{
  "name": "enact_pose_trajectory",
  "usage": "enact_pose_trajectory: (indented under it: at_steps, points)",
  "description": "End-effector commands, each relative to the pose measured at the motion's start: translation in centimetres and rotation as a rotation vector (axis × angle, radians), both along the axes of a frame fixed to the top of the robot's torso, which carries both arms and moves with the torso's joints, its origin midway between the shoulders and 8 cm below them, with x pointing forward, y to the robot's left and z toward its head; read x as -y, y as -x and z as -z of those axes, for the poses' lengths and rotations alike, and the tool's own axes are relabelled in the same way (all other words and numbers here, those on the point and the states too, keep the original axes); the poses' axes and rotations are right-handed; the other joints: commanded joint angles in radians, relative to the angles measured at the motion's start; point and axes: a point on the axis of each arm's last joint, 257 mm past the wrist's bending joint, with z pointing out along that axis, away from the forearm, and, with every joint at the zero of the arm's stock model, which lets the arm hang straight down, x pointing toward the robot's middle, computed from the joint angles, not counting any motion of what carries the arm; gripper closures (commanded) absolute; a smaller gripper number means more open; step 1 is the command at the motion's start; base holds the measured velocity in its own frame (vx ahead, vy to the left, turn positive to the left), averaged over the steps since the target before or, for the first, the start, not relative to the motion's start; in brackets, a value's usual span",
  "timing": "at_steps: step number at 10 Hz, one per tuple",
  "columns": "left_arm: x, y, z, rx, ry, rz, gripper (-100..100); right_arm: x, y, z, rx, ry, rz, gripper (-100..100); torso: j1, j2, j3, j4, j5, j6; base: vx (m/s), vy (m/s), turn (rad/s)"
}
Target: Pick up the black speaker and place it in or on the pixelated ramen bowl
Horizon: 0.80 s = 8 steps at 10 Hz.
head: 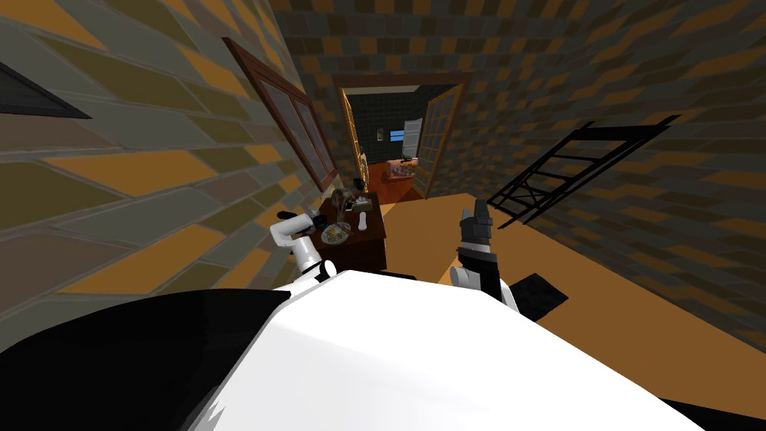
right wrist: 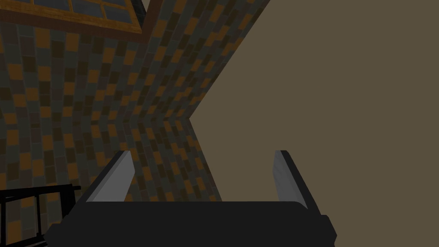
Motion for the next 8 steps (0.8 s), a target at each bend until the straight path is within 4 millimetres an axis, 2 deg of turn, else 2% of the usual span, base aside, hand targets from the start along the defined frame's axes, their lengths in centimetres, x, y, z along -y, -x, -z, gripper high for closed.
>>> enact_pose_trajectory:
  at_steps: [1,2,3,4,5,7,8]
  points:
    - [-0.7,0.5,0.1,-0.008,-0.006,-0.004,-100,0.0,0.0,0.0,0.0,0.0,0.0,0,0.0,0.0,0.0,0.0,0.0,0.0,0.004,-0.021,-0.015]
    - [-1.3,0.1,0.0,0.0,-0.003,-0.003,-100,0.0,0.0,0.0,0.0,0.0,0.0,0,0.001,0.0,0.0,0.0,0.0,0.0,0.002,-0.027,-0.043]
    - [-2.0,1.0,0.1,-0.008,-0.007,-0.013,-100,0.0,0.0,0.0,0.0,0.0,0.0,0,0.001,0.0,0.0,0.0,0.0,0.0,0.004,-0.029,-0.027]
    - [-2.2,0.3,0.1,0.004,0.001,-0.008,-100,0.0,0.0,0.0,0.0,0.0,0.0,0,0.001,0.0,0.0,0.0,0.0,0.0,0.009,-0.044,-0.034]
    - [-3.0,1.3,0.3,-0.006,-0.003,-0.017,-100,0.0,0.0,0.0,0.0,0.0,0.0,0,0.0,0.0,0.0,0.0,0.0,0.0,0.01,-0.044,-0.024]
    - [-3.5,1.1,0.6,-0.002,0.003,-0.014,-100,0.0,0.0,0.0,0.0,0.0,0.0,0,0.002,0.0,0.0,0.0,0.0,0.0,0.007,-0.022,0.001]
    - [-4.2,2.0,0.8,-0.011,0.001,-0.022,-100,0.0,0.0,0.0,0.0,0.0,0.0,0,0.001,0.0,0.0,0.0,0.0,0.0,0.005,-0.031,-0.031]
